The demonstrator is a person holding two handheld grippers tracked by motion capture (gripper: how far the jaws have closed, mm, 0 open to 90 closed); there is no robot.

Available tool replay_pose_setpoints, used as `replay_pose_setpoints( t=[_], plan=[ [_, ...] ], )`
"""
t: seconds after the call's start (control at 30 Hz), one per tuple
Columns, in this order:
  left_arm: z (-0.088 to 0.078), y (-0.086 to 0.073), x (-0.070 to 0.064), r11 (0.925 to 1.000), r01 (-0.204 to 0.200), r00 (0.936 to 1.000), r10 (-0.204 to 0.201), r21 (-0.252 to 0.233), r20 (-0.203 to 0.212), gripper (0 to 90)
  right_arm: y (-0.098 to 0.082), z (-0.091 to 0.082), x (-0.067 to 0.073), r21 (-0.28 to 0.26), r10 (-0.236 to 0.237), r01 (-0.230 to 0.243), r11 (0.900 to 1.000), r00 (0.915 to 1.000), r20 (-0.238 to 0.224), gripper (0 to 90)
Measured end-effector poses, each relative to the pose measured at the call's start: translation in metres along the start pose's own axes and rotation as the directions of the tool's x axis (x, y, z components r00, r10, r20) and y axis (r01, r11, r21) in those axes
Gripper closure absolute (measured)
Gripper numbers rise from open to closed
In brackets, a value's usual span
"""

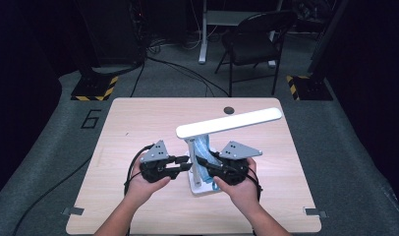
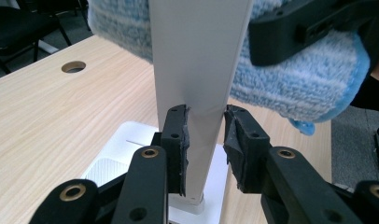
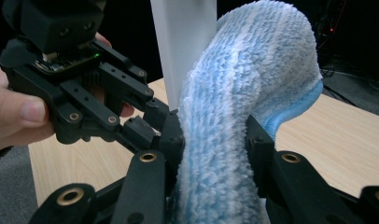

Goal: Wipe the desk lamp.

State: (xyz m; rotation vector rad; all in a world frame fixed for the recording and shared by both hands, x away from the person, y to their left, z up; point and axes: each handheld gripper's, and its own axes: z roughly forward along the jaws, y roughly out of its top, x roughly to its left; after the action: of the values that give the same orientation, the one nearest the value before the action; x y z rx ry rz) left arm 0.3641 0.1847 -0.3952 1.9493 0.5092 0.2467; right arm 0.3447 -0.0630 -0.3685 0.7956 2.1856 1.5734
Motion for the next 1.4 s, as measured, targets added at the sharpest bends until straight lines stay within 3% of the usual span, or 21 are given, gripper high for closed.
replay_pose_setpoints(
  t=[0.17, 0.5, 0.67, 0.83, 1.4],
  plan=[
    [0.000, 0.000, 0.000, 1.0000, -0.001, 1.0000, 0.001, 0.000, -0.001, 69.7, 0.003, 0.000, 0.000, -0.009, -0.010, 0.010, 1.000, 1.0000, 0.001, 67.3],
    [0.001, 0.000, -0.001, 0.9999, 0.009, 1.0000, -0.009, -0.008, -0.003, 69.7, -0.008, 0.002, -0.004, -0.019, 0.007, -0.008, 1.000, 0.9999, -0.012, 68.0],
    [0.001, 0.000, -0.001, 1.0000, 0.003, 1.0000, -0.003, -0.002, -0.005, 69.7, -0.017, 0.006, -0.004, -0.007, -0.001, 0.001, 1.000, 1.0000, -0.003, 68.1],
    [0.001, -0.001, -0.001, 0.9999, 0.008, 1.0000, -0.008, -0.009, -0.003, 69.7, -0.026, 0.008, -0.003, 0.023, 0.019, -0.019, 1.000, 0.9998, 0.004, 68.1],
    [-0.004, 0.004, -0.001, 1.0000, -0.009, 0.9999, 0.009, -0.003, -0.012, 69.8, 0.000, 0.003, 0.002, 0.024, -0.023, 0.023, 0.999, 0.9997, 0.005, 68.1]
  ],
)
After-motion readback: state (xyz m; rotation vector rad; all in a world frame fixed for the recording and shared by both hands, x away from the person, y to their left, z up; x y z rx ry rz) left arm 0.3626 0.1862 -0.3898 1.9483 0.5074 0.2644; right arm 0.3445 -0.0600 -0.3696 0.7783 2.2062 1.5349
